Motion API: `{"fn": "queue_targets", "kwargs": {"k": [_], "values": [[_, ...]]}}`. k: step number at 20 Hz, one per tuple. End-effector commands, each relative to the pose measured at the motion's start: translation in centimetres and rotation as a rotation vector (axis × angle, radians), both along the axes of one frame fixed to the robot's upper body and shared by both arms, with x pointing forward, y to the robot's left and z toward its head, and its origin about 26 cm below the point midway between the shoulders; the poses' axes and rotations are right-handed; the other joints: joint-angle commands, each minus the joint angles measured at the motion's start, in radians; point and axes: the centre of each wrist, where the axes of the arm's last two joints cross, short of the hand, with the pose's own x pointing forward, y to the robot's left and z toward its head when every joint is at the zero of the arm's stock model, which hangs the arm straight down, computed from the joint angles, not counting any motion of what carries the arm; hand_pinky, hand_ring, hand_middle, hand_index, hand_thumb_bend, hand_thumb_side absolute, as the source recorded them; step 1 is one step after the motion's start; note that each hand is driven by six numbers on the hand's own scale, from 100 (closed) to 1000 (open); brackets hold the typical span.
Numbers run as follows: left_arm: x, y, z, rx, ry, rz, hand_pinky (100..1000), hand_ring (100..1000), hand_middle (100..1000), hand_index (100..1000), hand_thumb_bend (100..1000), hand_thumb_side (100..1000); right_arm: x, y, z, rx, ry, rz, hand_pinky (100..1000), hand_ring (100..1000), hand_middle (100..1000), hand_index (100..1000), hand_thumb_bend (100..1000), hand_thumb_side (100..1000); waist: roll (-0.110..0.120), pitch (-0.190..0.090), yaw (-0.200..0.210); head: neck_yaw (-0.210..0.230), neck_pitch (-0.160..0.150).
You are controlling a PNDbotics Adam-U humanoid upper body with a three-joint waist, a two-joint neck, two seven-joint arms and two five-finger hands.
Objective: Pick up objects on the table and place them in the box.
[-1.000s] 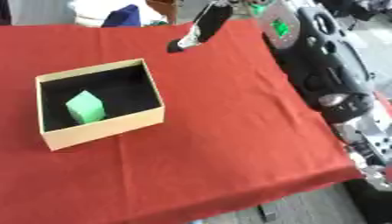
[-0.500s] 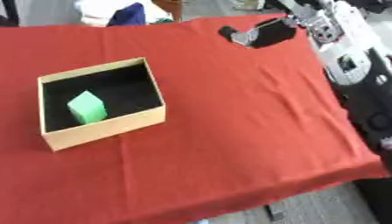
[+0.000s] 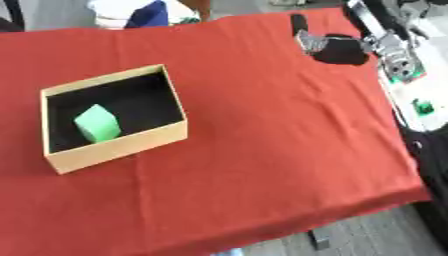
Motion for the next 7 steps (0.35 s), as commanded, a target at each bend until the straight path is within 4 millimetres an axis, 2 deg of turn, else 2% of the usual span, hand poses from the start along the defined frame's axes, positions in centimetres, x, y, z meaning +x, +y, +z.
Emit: {"fn": "queue_targets", "kwargs": {"k": [1, 7], "values": [[-0.27, 0.09, 0.9, -0.011, -0.036, 0.003, 604, 371, 397, 610, 100, 448, -0.57, 0.18, 0.85, 0.03, -0.047, 0.004, 796, 806, 983, 1000, 100, 413, 0.004, -0.009, -0.004, 0.024, 0.008], [-0.37, 0.05, 1.12, -0.022, -0.047, 0.004, 603, 371, 397, 624, 100, 448, -1.03, 0.69, 0.07, 0.057, -0.04, -0.004, 795, 805, 982, 1000, 100, 421, 0.01, -0.001, -0.007, 0.069, 0.013]]}}
